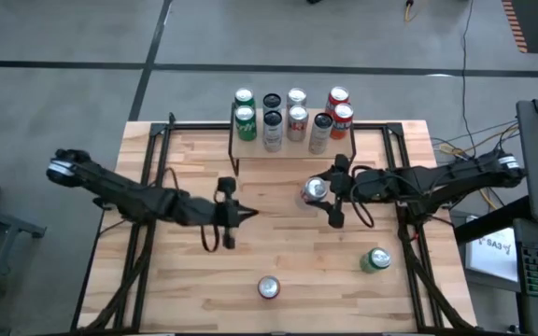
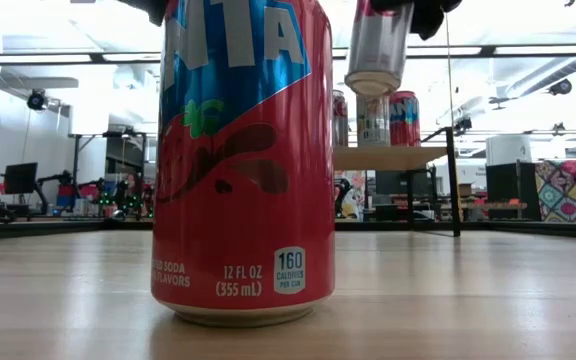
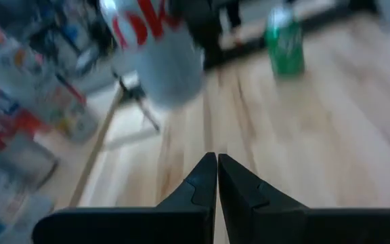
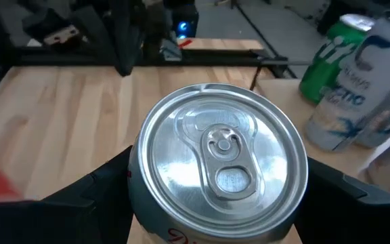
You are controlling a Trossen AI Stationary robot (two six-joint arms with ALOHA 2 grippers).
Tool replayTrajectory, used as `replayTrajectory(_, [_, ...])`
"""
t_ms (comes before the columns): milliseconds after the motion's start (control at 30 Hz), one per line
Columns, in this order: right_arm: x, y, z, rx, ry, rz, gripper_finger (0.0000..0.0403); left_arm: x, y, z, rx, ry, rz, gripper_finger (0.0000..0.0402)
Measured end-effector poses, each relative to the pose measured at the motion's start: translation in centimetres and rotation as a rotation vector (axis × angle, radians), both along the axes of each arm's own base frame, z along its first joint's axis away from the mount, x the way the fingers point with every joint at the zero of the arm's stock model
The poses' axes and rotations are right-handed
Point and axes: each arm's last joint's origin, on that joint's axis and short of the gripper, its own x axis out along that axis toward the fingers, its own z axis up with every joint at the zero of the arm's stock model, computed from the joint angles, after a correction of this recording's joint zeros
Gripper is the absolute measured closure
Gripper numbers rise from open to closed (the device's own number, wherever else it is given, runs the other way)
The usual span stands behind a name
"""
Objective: Place canned beverage on shelf
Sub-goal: Put the white red soda can on the shelf aligned with the other white red soda cans
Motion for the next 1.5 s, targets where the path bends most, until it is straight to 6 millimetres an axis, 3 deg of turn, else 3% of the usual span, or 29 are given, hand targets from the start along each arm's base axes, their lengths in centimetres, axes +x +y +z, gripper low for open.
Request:
replayTrajectory(133, [0.7,-1.1,0.2,0.008,-0.048,-0.049,0.0115,-0.4,2.2,-1.0,-0.013,-0.154,-0.002,0.0402])
replayTrajectory(367, [1.1,-3.3,1.0,0.016,-0.12,-0.11,0.0115,-0.7,4.5,-2.2,-0.016,-0.238,0.078,0.0402])
replayTrajectory(533, [1.3,-4.2,2.2,-0.018,-0.122,-0.128,0.0115,-0.6,5.1,-2.1,0.002,-0.238,0.1,0.0402])
replayTrajectory(800, [3.0,-4.1,0.8,-0.046,-0.038,-0.064,0.0115,-0.5,5.7,-1.6,0.0,-0.254,0.124,0.0402])
replayTrajectory(1200, [4.4,-4.6,3.9,-0.073,0.037,-0.073,0.0115,-0.4,6.9,-1.5,0.003,-0.255,0.172,0.0402])
replayTrajectory(1500, [4.5,-4.7,3.0,-0.037,0.087,-0.09,0.0115,-0.4,7.2,-1.5,-0.047,-0.271,0.192,0.0402])
